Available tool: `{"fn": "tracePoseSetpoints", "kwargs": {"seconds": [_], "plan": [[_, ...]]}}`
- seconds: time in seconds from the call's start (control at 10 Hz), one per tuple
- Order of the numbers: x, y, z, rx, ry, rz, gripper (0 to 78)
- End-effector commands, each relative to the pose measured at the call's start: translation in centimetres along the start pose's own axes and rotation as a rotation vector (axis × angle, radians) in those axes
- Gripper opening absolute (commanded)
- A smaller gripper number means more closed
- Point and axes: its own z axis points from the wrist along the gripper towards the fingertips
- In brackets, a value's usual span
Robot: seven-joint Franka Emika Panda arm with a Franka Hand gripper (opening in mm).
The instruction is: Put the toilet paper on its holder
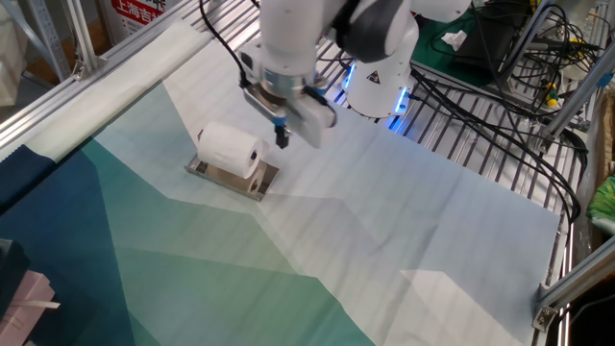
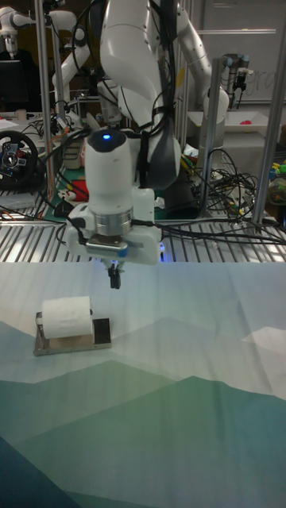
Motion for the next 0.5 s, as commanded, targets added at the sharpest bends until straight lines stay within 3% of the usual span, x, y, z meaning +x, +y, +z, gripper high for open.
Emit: {"fn": "tracePoseSetpoints", "kwargs": {"seconds": [0.1,0.5], "plan": [[1.4,3.27,-0.03,0.01,0.011,-0.18,1.2],[1.75,3.44,-0.26,0.008,0.01,-0.16,1.2]]}}
